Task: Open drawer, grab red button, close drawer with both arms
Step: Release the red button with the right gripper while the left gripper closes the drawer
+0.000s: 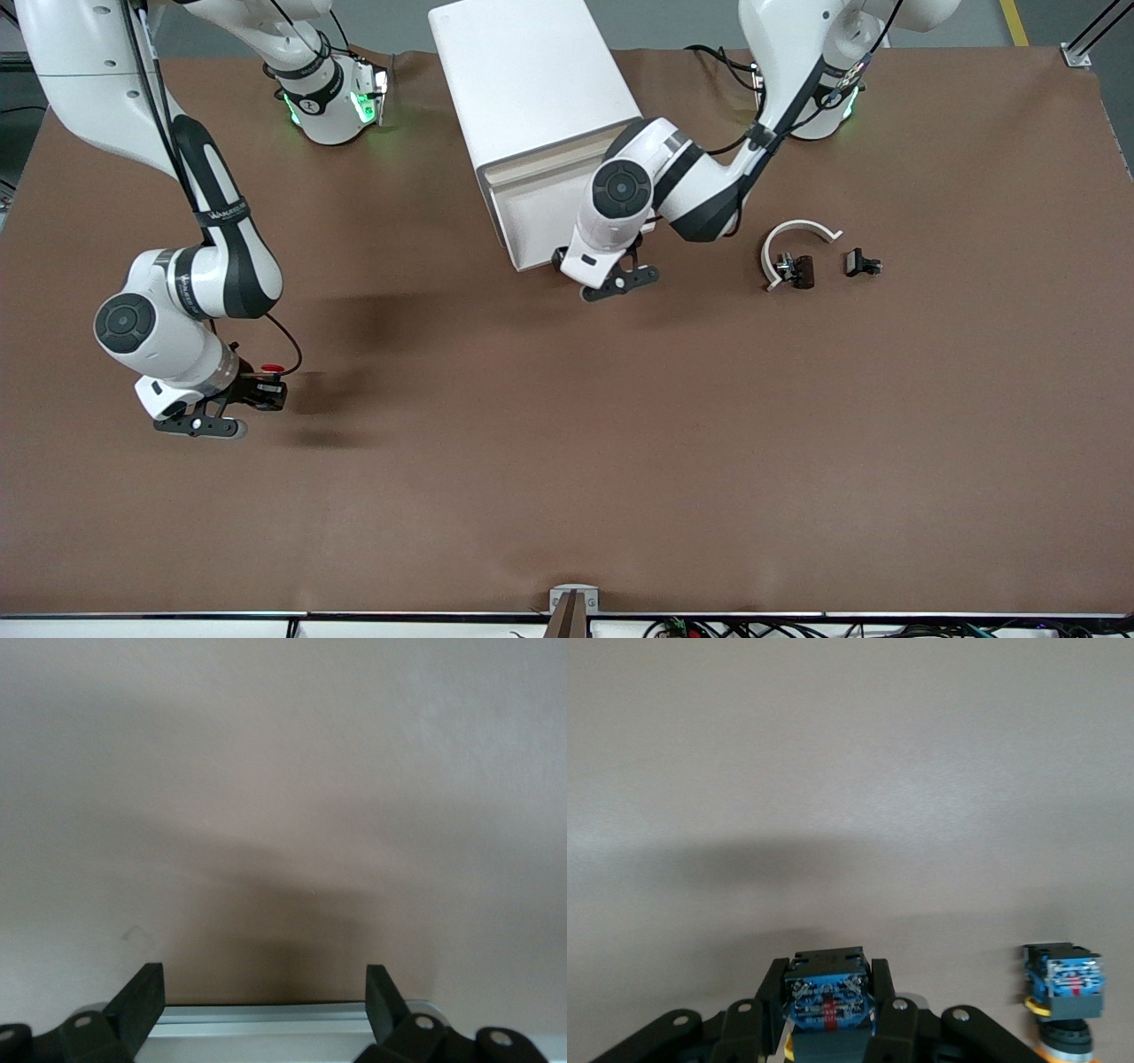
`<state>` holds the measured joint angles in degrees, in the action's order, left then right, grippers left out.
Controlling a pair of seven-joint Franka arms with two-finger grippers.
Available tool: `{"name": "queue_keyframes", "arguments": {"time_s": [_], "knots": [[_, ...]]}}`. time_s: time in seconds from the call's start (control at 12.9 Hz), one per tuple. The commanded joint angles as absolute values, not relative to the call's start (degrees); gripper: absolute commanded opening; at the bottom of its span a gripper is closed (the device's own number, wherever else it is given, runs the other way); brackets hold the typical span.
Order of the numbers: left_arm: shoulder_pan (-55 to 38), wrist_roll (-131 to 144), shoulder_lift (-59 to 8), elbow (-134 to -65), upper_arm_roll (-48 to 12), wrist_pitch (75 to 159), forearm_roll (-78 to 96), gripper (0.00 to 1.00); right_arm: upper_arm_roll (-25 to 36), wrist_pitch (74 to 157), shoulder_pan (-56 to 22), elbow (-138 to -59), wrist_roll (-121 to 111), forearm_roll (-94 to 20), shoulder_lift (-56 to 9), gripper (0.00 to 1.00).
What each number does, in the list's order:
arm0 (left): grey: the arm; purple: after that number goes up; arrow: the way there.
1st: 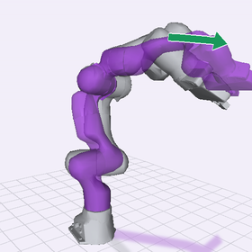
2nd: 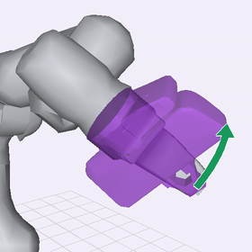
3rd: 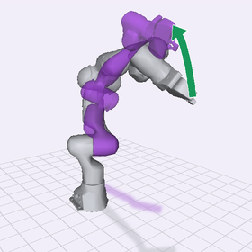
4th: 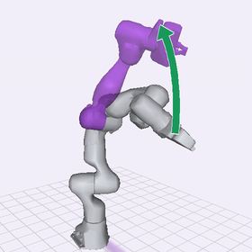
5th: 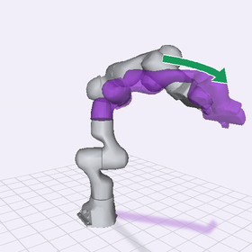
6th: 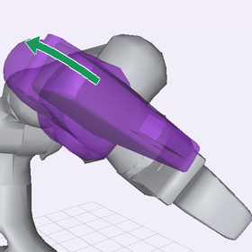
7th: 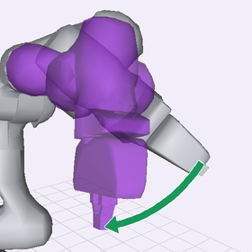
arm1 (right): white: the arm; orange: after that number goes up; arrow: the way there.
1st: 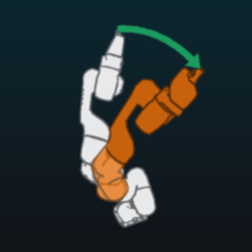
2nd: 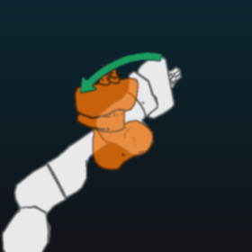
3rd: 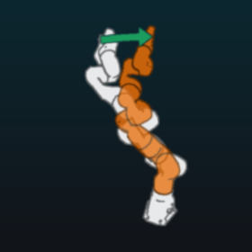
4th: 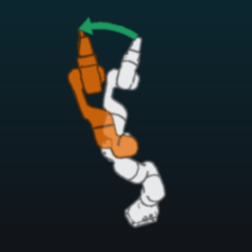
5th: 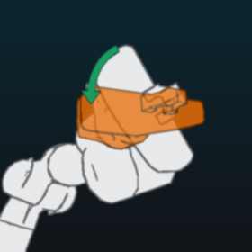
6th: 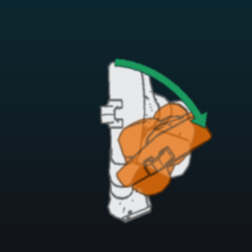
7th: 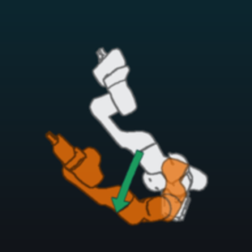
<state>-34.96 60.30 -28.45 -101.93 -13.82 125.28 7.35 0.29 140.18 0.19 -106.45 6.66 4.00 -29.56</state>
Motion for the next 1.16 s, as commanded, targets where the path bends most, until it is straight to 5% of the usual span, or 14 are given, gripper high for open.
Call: {"name": "queue_keyframes", "arguments": {"time_s": [0.0, 1.09], "knots": [[-34.89, 60.56, -26.19, -105.73, -16.34, 127.97, 6.50, 1.00, -0.97, 144.03, 3.34, -109.94, 4.40, 5.71, -28.48, 0.00], [-34.19, 63.89, -26.45, -106.61, -25.40, 126.30, 10.63, 1.00, -1.23, 147.74, 7.73, -111.18, 5.27, 5.10, -33.13, 0.00]]}}
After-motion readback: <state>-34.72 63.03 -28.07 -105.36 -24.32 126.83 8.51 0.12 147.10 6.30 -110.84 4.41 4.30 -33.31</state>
